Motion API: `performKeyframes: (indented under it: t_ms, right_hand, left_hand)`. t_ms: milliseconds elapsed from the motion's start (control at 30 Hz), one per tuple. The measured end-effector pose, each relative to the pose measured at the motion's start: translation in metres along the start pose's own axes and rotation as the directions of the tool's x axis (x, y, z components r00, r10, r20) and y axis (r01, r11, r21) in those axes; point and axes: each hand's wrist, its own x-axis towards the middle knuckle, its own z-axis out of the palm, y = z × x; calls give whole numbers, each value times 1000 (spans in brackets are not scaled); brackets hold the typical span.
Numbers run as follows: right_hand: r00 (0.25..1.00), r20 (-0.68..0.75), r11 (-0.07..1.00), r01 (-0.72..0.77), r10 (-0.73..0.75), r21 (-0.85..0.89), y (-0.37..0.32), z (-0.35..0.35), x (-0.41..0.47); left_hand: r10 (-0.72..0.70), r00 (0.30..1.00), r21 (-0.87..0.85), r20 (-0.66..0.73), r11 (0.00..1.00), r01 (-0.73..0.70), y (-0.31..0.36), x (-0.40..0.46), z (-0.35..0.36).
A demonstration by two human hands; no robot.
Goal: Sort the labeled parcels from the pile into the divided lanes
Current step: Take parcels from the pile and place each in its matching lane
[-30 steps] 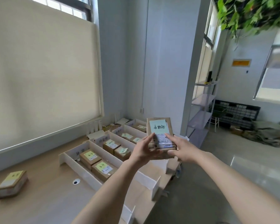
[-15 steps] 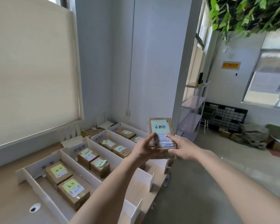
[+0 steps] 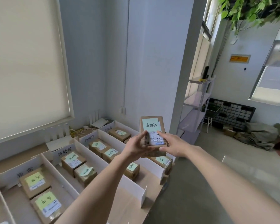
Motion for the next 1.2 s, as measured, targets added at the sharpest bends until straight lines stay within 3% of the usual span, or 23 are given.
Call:
performKeyframes:
  t_ms: [167,367,767,1200]
  right_hand:
    - [995,83,999,53,-53,-8,27,9,53]
    - [968,169,983,183,-183,19,62,16,134]
    - [834,400,915,402,-379,29,189,59,253]
    - [697,612,907,413,-374,85,277,187,291]
  left_hand:
    - [-91,996,-16,-23,996,91,-30,31,19]
    - [-198,969,26,-145,979,204,-61,74,38]
    - [-471,811,-44,-347,872,487,-99,136,166]
    - [-722,632,-120,-282,680,724,-192,125,294]
